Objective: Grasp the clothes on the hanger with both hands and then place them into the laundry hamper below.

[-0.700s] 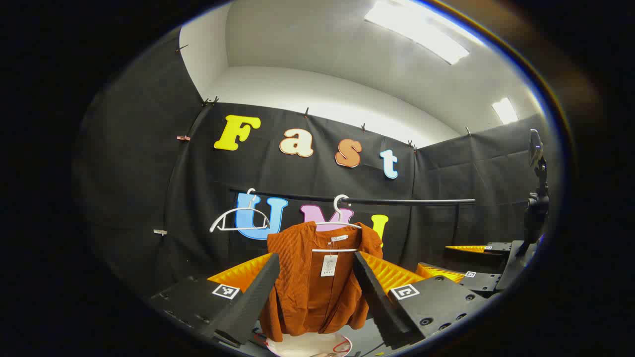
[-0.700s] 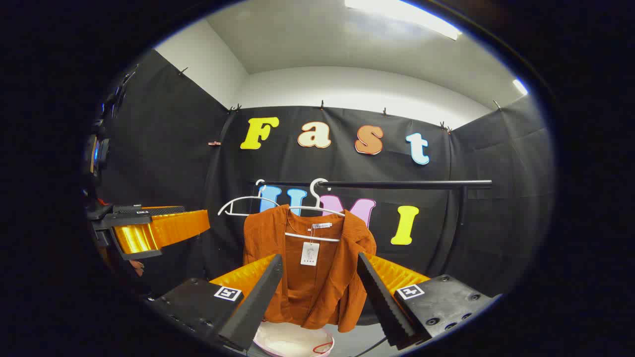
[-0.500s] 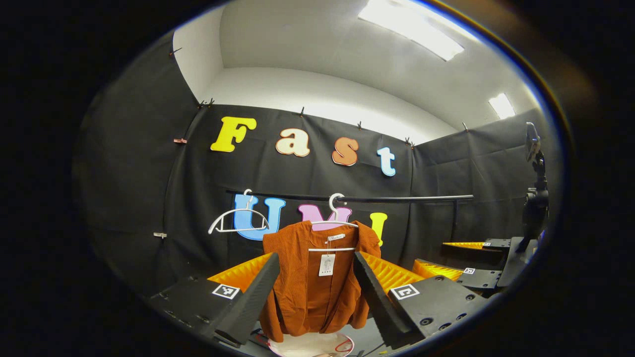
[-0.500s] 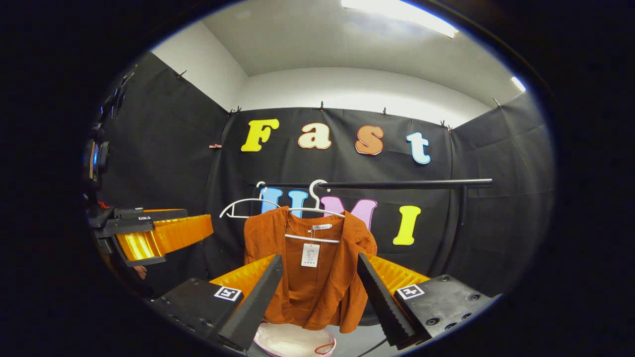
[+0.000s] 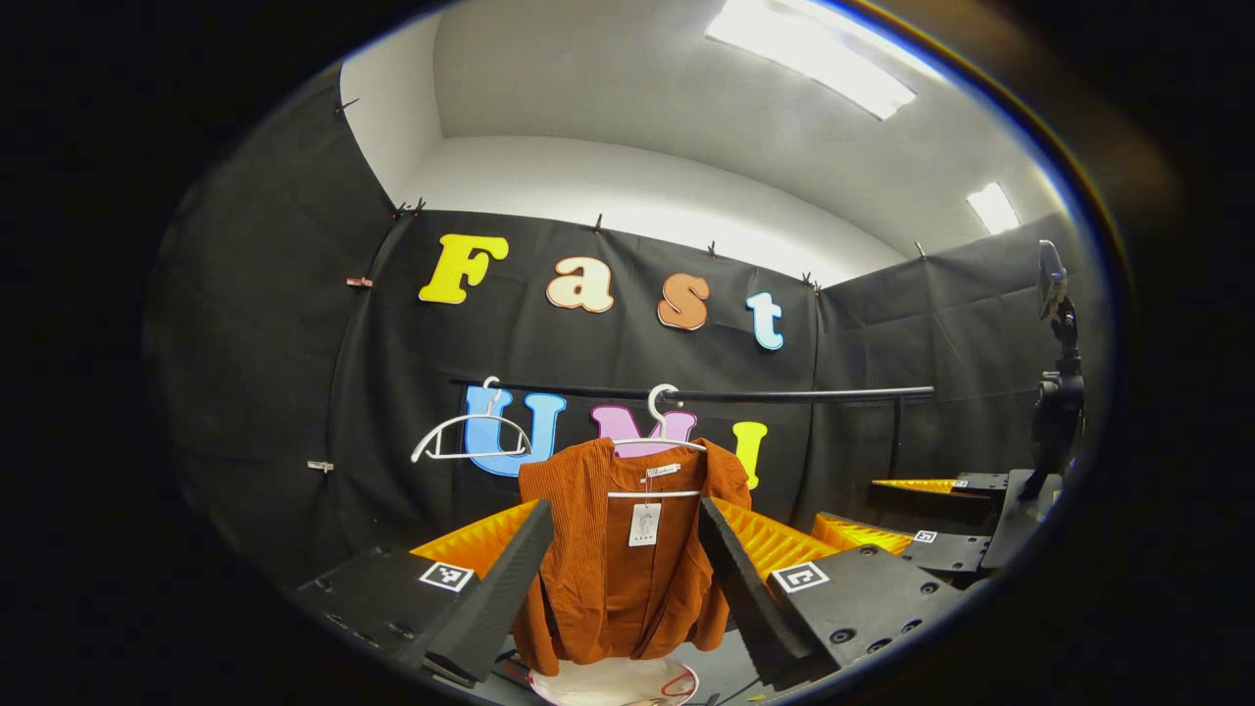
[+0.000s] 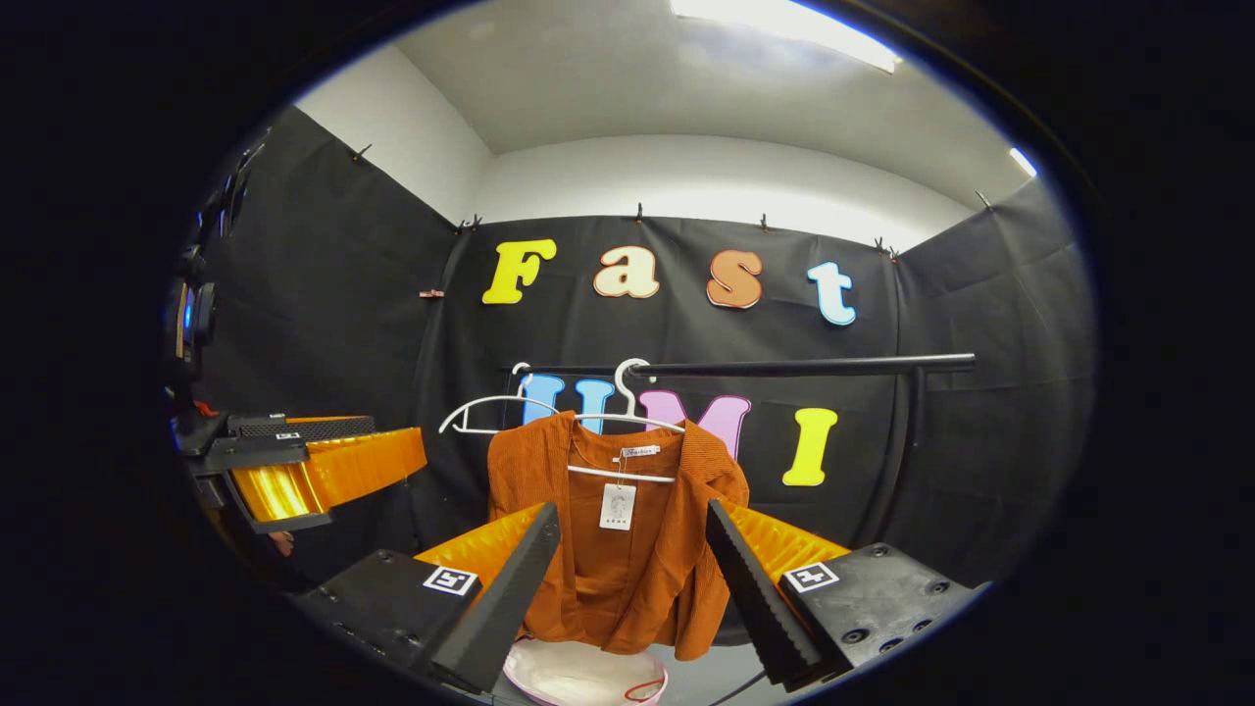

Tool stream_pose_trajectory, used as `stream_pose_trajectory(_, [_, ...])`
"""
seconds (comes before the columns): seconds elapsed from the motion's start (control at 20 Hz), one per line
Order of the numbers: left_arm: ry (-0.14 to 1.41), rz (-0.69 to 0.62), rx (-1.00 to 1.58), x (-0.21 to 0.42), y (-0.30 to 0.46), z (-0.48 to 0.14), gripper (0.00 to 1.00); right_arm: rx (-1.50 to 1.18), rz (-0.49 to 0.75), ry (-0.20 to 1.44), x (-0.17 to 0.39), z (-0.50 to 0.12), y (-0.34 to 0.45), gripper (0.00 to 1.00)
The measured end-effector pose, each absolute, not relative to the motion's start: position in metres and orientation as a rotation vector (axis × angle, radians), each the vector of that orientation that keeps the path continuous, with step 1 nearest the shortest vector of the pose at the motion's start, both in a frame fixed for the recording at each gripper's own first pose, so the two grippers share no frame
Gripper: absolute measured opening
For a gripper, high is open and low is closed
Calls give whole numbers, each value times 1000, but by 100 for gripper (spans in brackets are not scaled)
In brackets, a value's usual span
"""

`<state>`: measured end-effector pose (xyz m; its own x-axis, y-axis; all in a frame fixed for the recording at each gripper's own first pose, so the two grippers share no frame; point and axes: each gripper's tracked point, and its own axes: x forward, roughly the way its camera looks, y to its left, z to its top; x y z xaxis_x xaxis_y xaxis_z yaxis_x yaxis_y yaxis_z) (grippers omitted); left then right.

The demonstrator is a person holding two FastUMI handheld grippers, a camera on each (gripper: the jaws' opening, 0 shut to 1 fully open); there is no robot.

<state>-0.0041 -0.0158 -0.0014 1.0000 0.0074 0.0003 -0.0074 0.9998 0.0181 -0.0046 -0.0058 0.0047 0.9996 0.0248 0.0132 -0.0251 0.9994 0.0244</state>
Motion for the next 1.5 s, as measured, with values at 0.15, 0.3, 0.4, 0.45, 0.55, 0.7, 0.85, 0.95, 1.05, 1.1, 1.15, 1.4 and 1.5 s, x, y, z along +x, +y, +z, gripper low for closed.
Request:
stream_pose_trajectory(0.15, [1,1,23,-8,-15,1,94,23,13,-19,-7,8,-7,97])
stream_pose_trajectory(0.3, [2,-7,25,-11,-15,1,94,25,5,-16,-9,8,-6,97])
stream_pose_trajectory(0.4, [4,-13,21,-13,-13,0,94,24,-2,-9,-11,7,-4,97])
stream_pose_trajectory(0.45, [7,-16,18,-13,-13,-1,94,22,-6,-6,-12,6,-3,97])
stream_pose_trajectory(0.55, [14,-22,14,-12,-10,-4,94,19,-18,3,-12,4,0,97])
stream_pose_trajectory(0.7, [29,-41,7,-12,-2,-11,94,8,-45,8,-13,2,4,97])
stream_pose_trajectory(0.85, [48,-68,1,-11,12,-17,94,1,-82,27,-12,-8,9,97])
stream_pose_trajectory(0.95, [51,-81,-5,-9,23,-20,94,-3,-112,39,-11,-16,11,97])
stream_pose_trajectory(1.05, [69,-84,-9,-4,34,-29,94,-5,-139,58,-10,-24,11,95])
stream_pose_trajectory(1.1, [86,-85,-9,2,38,-37,94,-2,-144,66,-8,-29,12,97])
stream_pose_trajectory(1.15, [102,-89,-9,6,41,-42,94,-4,-150,72,-5,-33,10,97])
stream_pose_trajectory(1.4, [120,-97,-13,56,53,-74,94,-22,-160,102,35,-65,-8,98])
stream_pose_trajectory(1.5, [126,-103,2,81,57,-89,94,-14,-143,112,61,-82,-18,98])
